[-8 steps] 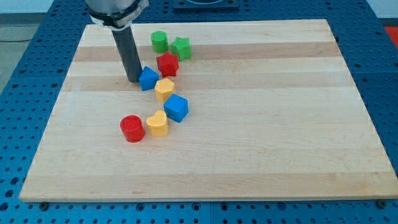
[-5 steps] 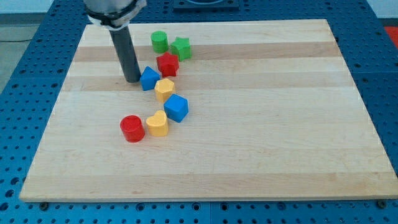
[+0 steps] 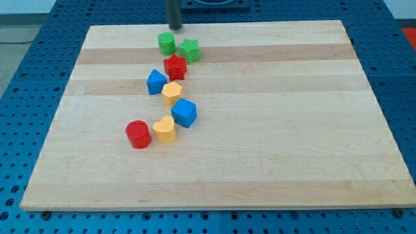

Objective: Slightly push the green circle to the top of the red star

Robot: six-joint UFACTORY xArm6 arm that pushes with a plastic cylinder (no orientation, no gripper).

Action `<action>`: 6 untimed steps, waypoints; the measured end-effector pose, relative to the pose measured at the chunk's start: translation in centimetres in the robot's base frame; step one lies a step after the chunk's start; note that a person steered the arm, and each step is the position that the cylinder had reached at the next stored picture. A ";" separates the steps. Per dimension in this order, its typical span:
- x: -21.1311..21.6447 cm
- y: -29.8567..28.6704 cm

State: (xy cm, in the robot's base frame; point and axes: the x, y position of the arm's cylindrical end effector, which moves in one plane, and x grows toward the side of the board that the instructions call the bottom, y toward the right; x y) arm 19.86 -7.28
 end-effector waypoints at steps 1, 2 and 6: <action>3.5 3.4; 4.5 4.4; 7.5 3.9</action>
State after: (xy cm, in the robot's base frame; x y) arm 27.34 -3.34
